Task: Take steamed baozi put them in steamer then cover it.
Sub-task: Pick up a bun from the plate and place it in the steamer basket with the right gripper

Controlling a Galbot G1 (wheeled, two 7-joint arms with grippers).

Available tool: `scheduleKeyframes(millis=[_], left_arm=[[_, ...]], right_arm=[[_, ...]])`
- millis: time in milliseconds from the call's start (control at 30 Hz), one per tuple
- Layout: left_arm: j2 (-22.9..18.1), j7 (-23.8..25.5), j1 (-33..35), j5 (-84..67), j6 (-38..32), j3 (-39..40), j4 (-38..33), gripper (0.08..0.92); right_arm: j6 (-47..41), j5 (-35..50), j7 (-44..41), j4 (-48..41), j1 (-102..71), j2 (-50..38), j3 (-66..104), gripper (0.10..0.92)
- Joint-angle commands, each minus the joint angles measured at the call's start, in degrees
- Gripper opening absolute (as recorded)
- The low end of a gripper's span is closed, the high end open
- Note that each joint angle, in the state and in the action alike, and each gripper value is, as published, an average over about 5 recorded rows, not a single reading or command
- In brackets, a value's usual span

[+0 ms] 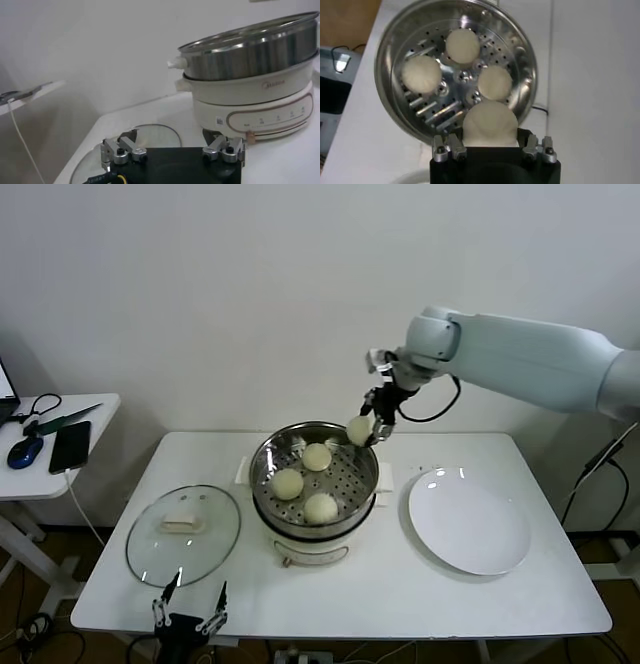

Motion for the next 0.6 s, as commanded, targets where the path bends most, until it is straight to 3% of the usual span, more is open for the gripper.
scheduleKeyframes(millis=[33, 600], left_arm=[[0.08, 0.05, 0.38, -0.09, -0.4, 0.02, 0.07, 0.823], [0.31, -0.13, -0.17, -0.56, -0.45, -0.92, 0.65, 0.823]], right_arm=[[-2.17, 6.89, 2.88, 1.81, 1.24, 7.96, -7.26, 0.691], [-2.43, 1.33, 3.71, -4.48, -7.39, 10.57, -7.09, 0.696]])
